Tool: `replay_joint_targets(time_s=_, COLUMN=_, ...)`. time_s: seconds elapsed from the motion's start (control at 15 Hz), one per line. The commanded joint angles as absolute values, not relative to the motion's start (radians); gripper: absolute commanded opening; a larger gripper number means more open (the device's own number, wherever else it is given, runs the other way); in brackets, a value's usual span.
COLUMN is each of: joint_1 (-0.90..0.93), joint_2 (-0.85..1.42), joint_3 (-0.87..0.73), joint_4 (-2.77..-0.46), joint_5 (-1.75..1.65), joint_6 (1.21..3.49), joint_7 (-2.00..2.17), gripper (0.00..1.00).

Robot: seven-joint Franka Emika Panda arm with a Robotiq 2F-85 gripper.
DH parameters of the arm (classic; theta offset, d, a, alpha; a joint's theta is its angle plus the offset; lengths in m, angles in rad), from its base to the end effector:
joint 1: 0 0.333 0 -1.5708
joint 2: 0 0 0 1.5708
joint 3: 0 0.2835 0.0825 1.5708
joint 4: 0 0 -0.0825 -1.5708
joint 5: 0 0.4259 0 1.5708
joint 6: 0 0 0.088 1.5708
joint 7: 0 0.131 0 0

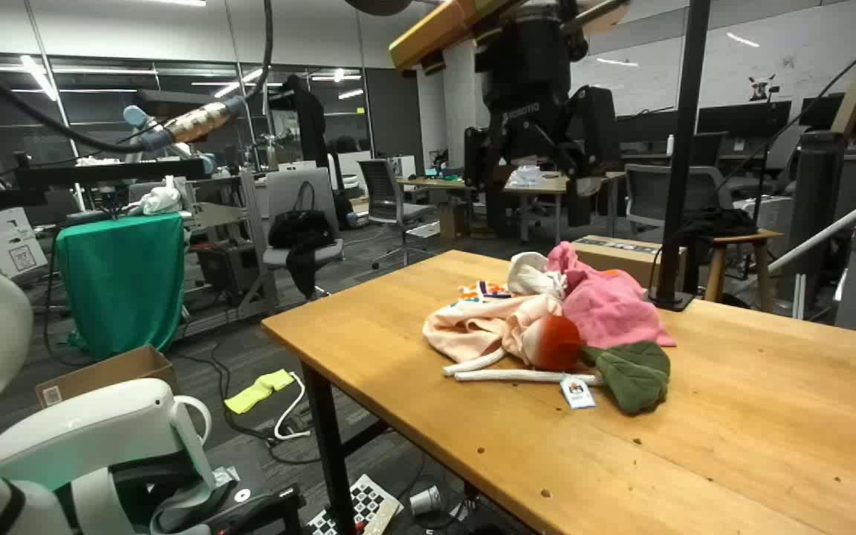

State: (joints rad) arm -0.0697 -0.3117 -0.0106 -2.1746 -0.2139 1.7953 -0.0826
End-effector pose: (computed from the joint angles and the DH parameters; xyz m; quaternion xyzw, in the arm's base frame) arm 0.4994 -0.0633 0.4501 0.9938 0.0287 -0.0417 0.0985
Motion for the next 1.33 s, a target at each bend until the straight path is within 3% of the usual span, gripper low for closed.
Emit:
replay_joint_targets(time_s=0.0, joint_1=-0.057, joint_2=-0.311, joint_3=-0.021, joint_4=-2.169, joint_5=-0.217, joint_6=1.792, joint_7=-0.08, gripper=1.0)
replay_joint_targets(time_s=1.27, joint_1=0.014, joint_2=-0.064, joint_3=-0.007, joint_4=-2.112, joint_5=-0.059, joint_6=2.063, joint_7=-0.234, gripper=1.0)
